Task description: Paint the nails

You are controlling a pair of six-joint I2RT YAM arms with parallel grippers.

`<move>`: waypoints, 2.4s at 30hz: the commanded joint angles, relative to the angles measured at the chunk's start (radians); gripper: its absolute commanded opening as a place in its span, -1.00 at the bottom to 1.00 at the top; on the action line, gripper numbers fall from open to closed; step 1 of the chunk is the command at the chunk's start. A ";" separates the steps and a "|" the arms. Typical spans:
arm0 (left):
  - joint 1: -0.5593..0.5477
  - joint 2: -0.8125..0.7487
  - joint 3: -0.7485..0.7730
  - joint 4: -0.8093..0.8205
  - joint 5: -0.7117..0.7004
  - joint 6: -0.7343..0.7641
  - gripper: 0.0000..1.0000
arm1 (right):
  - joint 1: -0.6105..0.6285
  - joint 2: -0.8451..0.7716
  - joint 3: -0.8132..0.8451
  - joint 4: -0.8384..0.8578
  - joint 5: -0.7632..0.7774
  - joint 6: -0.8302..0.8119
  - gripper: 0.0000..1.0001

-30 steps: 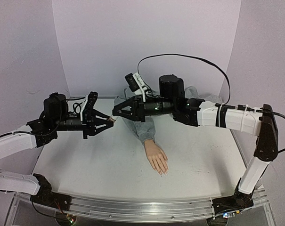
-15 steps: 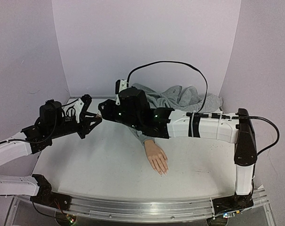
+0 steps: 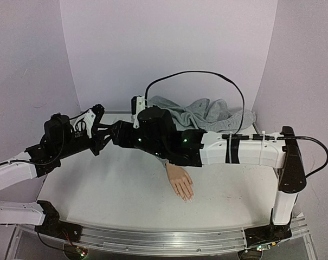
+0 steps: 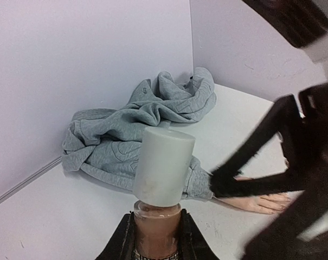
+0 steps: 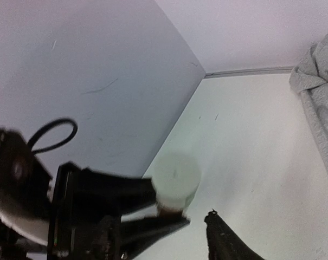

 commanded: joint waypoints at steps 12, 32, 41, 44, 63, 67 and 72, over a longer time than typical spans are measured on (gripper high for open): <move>0.029 0.110 0.119 0.092 0.240 -0.110 -1.00 | -0.136 -0.409 -0.361 0.098 -0.466 -0.467 0.96; 0.024 0.233 0.225 0.105 0.828 -0.206 -1.00 | -0.265 -0.353 -0.405 0.336 -0.919 -0.416 0.46; 0.018 0.238 0.226 0.105 0.849 -0.203 -1.00 | -0.264 -0.297 -0.353 0.373 -1.016 -0.408 -0.16; 0.017 0.239 0.226 0.105 0.853 -0.201 -1.00 | -0.264 -0.295 -0.356 0.382 -1.023 -0.403 -0.31; 0.019 0.147 0.173 0.107 0.530 -0.187 -1.00 | -0.200 -0.173 -0.357 0.485 -0.919 -0.271 -1.00; 0.019 0.090 0.129 0.107 0.278 -0.174 -1.00 | -0.135 -0.086 -0.296 0.468 -0.695 -0.167 -1.00; 0.018 0.029 0.084 0.107 0.034 -0.114 -1.00 | -0.028 0.074 -0.025 0.087 -0.193 0.128 -1.00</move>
